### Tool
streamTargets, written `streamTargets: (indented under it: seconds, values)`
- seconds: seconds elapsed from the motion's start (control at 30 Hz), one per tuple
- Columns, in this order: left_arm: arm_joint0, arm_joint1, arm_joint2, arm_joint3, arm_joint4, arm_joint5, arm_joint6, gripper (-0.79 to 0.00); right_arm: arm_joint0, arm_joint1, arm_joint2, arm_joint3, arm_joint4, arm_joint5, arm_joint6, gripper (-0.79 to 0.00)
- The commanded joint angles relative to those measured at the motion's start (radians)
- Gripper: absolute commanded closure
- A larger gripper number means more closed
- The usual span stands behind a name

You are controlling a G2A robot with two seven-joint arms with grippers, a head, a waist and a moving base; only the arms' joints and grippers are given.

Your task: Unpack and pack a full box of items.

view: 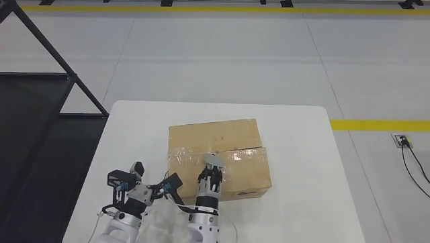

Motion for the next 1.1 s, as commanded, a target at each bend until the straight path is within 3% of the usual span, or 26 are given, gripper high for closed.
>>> streamTargets:
  seconds: [0.0,0.43,0.83,1.07]
  values:
    - [0.001,0.000,-0.001,0.000,-0.003,-0.001,0.003,-0.785,0.002,0.001,-0.004,-0.013,-0.008,-0.006,0.011,0.000]
    - [0.008,0.003,-0.014,-0.002,-0.017,-0.005,0.015,-0.785,0.053,0.037,-0.061,-0.052,-0.008,-0.089,0.048,0.000]
    - [0.015,-0.001,-0.044,-0.037,-0.095,0.054,0.084,-0.785,0.039,0.058,-0.078,-0.075,-0.008,-0.135,0.033,0.000]
    - [-0.007,0.000,-0.017,-0.068,-0.062,0.052,0.025,-0.785,0.014,0.056,-0.057,-0.088,-0.008,-0.136,-0.009,0.000]
